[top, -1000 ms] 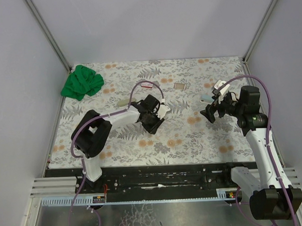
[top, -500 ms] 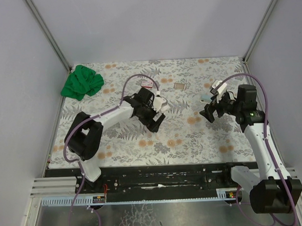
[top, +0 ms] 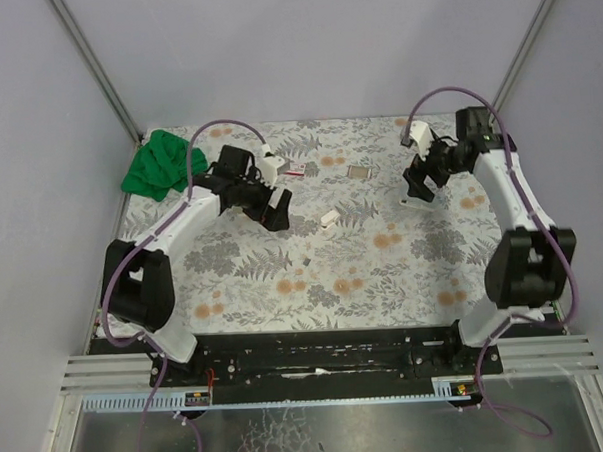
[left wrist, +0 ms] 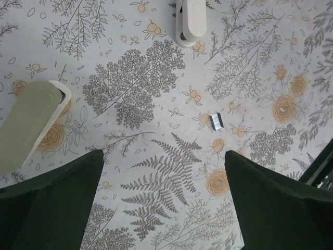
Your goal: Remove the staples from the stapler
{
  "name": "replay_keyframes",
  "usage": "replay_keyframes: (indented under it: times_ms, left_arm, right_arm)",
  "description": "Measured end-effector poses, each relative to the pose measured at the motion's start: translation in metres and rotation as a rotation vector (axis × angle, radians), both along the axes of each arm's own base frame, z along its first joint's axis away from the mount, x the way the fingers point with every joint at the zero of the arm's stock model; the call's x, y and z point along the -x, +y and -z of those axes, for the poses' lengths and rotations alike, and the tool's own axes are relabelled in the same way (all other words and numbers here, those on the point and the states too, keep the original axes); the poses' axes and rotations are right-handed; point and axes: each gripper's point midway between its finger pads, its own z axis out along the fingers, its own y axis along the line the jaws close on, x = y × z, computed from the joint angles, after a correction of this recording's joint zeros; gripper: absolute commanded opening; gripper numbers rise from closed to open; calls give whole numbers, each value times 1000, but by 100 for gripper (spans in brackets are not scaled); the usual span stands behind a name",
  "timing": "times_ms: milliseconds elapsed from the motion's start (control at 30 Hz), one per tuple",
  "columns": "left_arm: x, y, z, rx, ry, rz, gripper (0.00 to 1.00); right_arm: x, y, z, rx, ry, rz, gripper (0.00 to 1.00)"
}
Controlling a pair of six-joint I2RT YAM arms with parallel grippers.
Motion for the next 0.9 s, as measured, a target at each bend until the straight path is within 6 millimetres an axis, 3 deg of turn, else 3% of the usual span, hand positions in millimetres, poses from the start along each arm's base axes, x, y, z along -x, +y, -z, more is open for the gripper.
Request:
replay_keyframes:
  times_ms: [200, 400, 700, 900]
  left_arm:
    - [14, 11, -21, 41, -50, 33, 100]
    - [26, 9, -22, 62, -58, 88, 100]
    - [31, 9, -23, 58, -66, 137, 100]
    - [20, 10, -27, 36, -92, 128, 100]
  right_arm:
    - [-45, -22, 42, 128, 132, 13, 100]
    - [-79, -39, 54, 231, 184, 28, 97]
    - [-65, -35, 78, 347, 285, -61, 93]
    - [-62, -29, 102, 357, 338, -107, 93]
